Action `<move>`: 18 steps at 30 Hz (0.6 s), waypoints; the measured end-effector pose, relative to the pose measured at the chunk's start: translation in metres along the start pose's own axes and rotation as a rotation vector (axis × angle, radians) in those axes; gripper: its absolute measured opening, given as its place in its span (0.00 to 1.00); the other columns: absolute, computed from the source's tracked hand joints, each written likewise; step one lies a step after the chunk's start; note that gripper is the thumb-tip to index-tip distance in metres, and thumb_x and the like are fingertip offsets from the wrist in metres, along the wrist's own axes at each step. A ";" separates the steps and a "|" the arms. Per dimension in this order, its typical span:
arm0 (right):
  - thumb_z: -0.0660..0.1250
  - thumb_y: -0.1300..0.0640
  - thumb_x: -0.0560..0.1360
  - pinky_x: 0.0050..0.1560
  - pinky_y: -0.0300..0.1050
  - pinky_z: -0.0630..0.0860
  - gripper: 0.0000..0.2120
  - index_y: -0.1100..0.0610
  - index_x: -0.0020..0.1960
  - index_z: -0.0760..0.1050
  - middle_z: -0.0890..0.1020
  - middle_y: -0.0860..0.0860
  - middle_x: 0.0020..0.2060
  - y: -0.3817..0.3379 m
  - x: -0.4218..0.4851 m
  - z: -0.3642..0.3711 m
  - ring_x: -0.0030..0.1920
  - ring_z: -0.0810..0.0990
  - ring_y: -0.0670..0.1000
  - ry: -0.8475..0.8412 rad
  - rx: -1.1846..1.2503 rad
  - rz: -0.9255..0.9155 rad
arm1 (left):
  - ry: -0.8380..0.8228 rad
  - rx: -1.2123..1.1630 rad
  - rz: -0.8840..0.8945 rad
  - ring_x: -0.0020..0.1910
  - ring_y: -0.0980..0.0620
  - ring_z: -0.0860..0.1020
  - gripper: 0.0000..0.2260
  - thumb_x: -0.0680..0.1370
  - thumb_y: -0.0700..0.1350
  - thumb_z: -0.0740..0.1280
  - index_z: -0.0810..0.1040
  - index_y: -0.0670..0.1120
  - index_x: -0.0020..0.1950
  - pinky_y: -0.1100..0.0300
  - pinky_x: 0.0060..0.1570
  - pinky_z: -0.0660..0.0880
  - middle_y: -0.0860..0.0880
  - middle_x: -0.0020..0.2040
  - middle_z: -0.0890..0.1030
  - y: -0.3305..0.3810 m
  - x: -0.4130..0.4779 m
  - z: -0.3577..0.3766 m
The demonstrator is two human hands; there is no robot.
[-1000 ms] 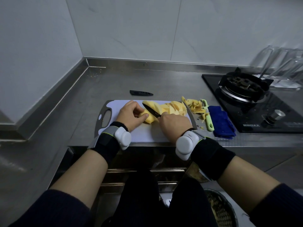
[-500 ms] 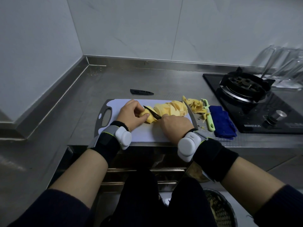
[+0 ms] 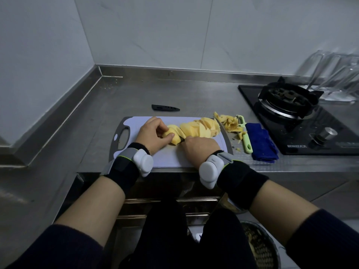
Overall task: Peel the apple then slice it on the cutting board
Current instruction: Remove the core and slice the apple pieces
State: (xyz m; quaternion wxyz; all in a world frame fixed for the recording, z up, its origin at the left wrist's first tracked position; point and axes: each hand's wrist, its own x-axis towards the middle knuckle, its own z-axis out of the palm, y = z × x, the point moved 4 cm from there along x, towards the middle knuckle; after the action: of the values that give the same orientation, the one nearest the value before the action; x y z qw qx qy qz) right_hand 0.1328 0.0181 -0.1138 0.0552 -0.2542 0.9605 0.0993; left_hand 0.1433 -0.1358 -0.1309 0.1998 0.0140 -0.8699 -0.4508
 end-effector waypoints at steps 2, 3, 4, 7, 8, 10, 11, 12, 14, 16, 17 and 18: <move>0.57 0.61 0.79 0.41 0.49 0.72 0.10 0.61 0.58 0.72 0.80 0.55 0.50 0.002 0.002 0.001 0.48 0.81 0.58 0.005 -0.013 -0.011 | 0.002 0.003 -0.004 0.43 0.49 0.77 0.10 0.70 0.42 0.76 0.75 0.45 0.41 0.60 0.47 0.77 0.46 0.45 0.76 0.000 0.000 -0.001; 0.57 0.61 0.79 0.41 0.49 0.72 0.10 0.61 0.59 0.72 0.80 0.55 0.50 0.005 0.000 0.002 0.48 0.81 0.58 0.012 -0.019 -0.013 | -0.002 -0.001 0.000 0.43 0.48 0.77 0.10 0.70 0.41 0.76 0.75 0.45 0.41 0.61 0.47 0.76 0.46 0.45 0.76 0.001 -0.001 0.000; 0.57 0.61 0.80 0.42 0.49 0.72 0.10 0.61 0.59 0.72 0.80 0.55 0.50 0.007 -0.001 0.003 0.48 0.81 0.58 0.020 -0.025 -0.019 | -0.001 -0.005 0.005 0.43 0.48 0.77 0.10 0.70 0.41 0.76 0.75 0.44 0.41 0.63 0.46 0.75 0.46 0.45 0.76 0.002 0.000 -0.001; 0.58 0.60 0.79 0.41 0.49 0.71 0.11 0.60 0.59 0.73 0.80 0.55 0.50 0.006 -0.002 0.006 0.48 0.80 0.57 0.011 -0.034 -0.026 | -0.006 -0.001 0.009 0.42 0.48 0.77 0.09 0.70 0.40 0.75 0.75 0.43 0.42 0.64 0.45 0.75 0.45 0.45 0.75 0.001 0.000 0.000; 0.58 0.60 0.79 0.41 0.49 0.72 0.11 0.59 0.58 0.74 0.80 0.54 0.50 0.005 0.000 0.006 0.48 0.81 0.57 0.005 -0.032 -0.016 | -0.007 0.000 0.009 0.42 0.48 0.77 0.09 0.70 0.40 0.75 0.75 0.42 0.42 0.64 0.45 0.75 0.45 0.46 0.75 0.001 0.000 0.000; 0.58 0.59 0.80 0.42 0.49 0.72 0.10 0.58 0.57 0.76 0.81 0.53 0.51 0.005 0.005 0.004 0.49 0.81 0.56 -0.040 -0.004 0.009 | -0.014 0.011 0.003 0.43 0.48 0.77 0.09 0.71 0.41 0.75 0.75 0.43 0.43 0.61 0.46 0.76 0.45 0.46 0.75 0.001 0.000 0.001; 0.57 0.57 0.81 0.44 0.49 0.71 0.11 0.57 0.57 0.76 0.81 0.53 0.52 0.006 0.007 0.002 0.50 0.80 0.56 -0.062 0.025 0.016 | -0.017 0.018 0.003 0.43 0.48 0.77 0.09 0.71 0.42 0.75 0.75 0.43 0.43 0.60 0.47 0.77 0.45 0.47 0.75 0.002 0.000 0.000; 0.55 0.54 0.82 0.45 0.48 0.70 0.13 0.56 0.57 0.76 0.80 0.53 0.53 0.008 0.008 0.001 0.52 0.80 0.56 -0.077 0.059 0.026 | -0.018 0.017 0.000 0.43 0.48 0.78 0.09 0.71 0.42 0.75 0.75 0.43 0.44 0.59 0.47 0.77 0.45 0.48 0.76 0.001 0.000 0.001; 0.50 0.50 0.83 0.47 0.48 0.68 0.18 0.56 0.59 0.75 0.80 0.53 0.55 0.015 0.007 -0.001 0.55 0.79 0.56 -0.088 0.139 0.071 | -0.015 0.003 -0.008 0.43 0.49 0.78 0.09 0.71 0.42 0.75 0.75 0.44 0.45 0.62 0.47 0.77 0.47 0.49 0.75 0.001 0.000 0.001; 0.48 0.48 0.83 0.49 0.49 0.68 0.20 0.55 0.60 0.75 0.79 0.53 0.57 0.021 0.008 -0.001 0.56 0.78 0.57 -0.101 0.175 0.112 | -0.018 -0.014 -0.021 0.42 0.51 0.77 0.09 0.71 0.42 0.74 0.76 0.45 0.47 0.67 0.45 0.76 0.49 0.50 0.75 0.001 0.000 0.001; 0.48 0.48 0.83 0.49 0.49 0.68 0.20 0.55 0.60 0.75 0.79 0.54 0.57 0.022 0.008 0.000 0.56 0.78 0.57 -0.109 0.175 0.111 | -0.024 -0.018 -0.026 0.42 0.52 0.77 0.09 0.72 0.42 0.74 0.76 0.45 0.48 0.70 0.44 0.75 0.50 0.50 0.75 0.002 0.000 0.001; 0.48 0.48 0.83 0.49 0.49 0.68 0.20 0.55 0.60 0.75 0.79 0.54 0.56 0.022 0.008 0.000 0.55 0.78 0.57 -0.114 0.167 0.099 | -0.034 -0.020 -0.029 0.42 0.54 0.76 0.09 0.72 0.42 0.73 0.76 0.46 0.50 0.72 0.43 0.73 0.50 0.51 0.75 0.002 0.000 0.002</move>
State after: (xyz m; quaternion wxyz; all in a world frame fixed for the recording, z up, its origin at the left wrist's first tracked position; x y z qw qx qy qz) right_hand 0.1153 0.0330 -0.1118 0.1256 -0.1949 0.9721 0.0357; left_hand 0.1426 -0.1333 -0.1305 0.1786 0.0169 -0.8684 -0.4623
